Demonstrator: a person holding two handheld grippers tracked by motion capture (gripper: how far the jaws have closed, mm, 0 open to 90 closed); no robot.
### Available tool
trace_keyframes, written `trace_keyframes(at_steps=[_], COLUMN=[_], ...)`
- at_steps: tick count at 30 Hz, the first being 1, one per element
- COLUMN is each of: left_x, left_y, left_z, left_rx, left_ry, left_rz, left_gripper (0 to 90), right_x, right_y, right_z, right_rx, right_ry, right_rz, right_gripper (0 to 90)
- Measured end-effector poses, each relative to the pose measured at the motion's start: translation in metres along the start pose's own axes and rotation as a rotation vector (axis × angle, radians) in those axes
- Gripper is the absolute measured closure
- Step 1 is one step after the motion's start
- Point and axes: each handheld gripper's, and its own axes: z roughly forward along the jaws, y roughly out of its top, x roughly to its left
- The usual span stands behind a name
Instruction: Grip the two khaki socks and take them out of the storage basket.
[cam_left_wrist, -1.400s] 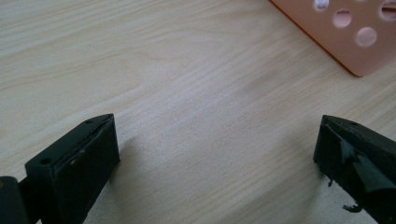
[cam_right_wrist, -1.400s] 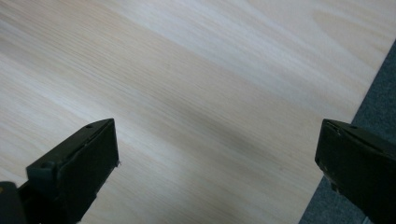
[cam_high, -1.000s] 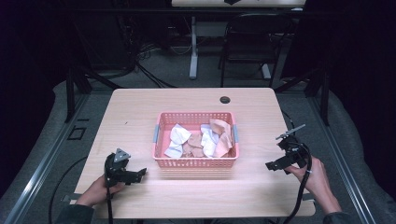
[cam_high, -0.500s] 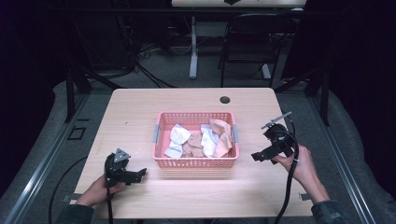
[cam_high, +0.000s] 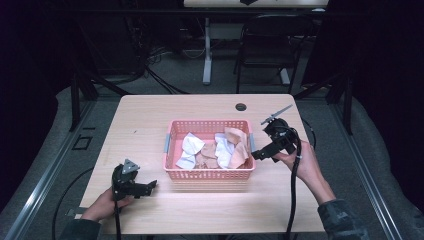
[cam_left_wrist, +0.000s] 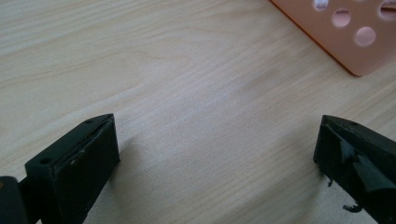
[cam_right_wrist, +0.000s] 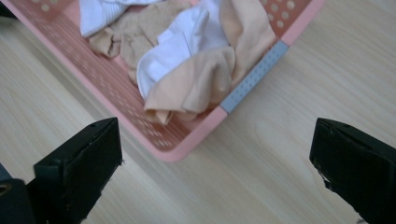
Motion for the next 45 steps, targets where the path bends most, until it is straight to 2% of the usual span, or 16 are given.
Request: trace_keyframes(at_steps=[5,8,14,17,18,24,26,30,31,34,35,36,38,40,41,45], left_x=[0.000,0.000,-0.001,-0.001,0.000,-0.001,-0.001,-0.001,-0.001,-0.001,-0.001,-0.001,-0.001,-0.001,-0.001,-0.001], left_y=[0.000,0.000,0.000,0.000,0.000,0.000,0.000,0.000,0.000,0.000,0.000,0.000,0.000,0.000,0.000,0.000], left_z=[0.000,0.000,0.000,0.000,0.000,0.000,0.000,0.000,0.000,0.000,0.000,0.000,0.000,0.000,0.000,0.000], left_rx=[0.000,0.000,0.000,0.000,0.000,0.000,0.000,0.000,0.000,0.000,0.000,0.000,0.000,0.000,0.001,0.001], left_ry=[0.000,0.000,0.000,0.000,-0.001,-0.001,-0.001,-0.001,-0.002,-0.002,-0.001,-0.001,-0.002,-0.002,-0.002,-0.002], left_rz=[0.000,0.000,-0.001,0.002,0.003,0.003,0.002,0.003,0.003,0.003,0.003,0.003,0.002,0.003,0.003,0.003], left_gripper=[0.1,0.1,0.0,0.1,0.1,0.1,0.1,0.0,0.1,0.0,0.0,0.1,0.0,0.0,0.0,0.0], right_x=[0.001,0.005,0.011,0.012,0.011,0.009,0.008,0.008,0.007,0.008,0.007,0.008,0.008,0.007,0.006,0.007], right_y=[0.017,0.026,0.040,0.044,0.045,0.048,0.049,0.048,0.048,0.048,0.048,0.047,0.046,0.046,0.046,0.045], right_z=[0.007,0.014,0.026,0.035,0.038,0.056,0.061,0.073,0.077,0.081,0.082,0.087,0.090,0.090,0.091,0.087], right_rx=[-0.035,-0.015,0.015,0.031,0.049,0.078,0.097,0.105,0.129,0.130,0.156,0.133,0.137,0.148,0.150,0.146], right_ry=[0.032,0.042,0.035,0.046,0.032,0.025,0.040,0.021,0.001,-0.024,-0.024,-0.040,-0.045,-0.055,-0.062,-0.057], right_rz=[0.011,-0.019,-0.036,-0.022,-0.028,-0.003,0.014,0.028,0.019,0.029,0.027,0.044,0.049,0.041,0.040,0.026], right_gripper=[2.3,8.8,21.4,29.9,32.3,37.6,39.7,44.9,48.4,52.9,53.9,58.8,63.3,67.2,75.3,82.2])
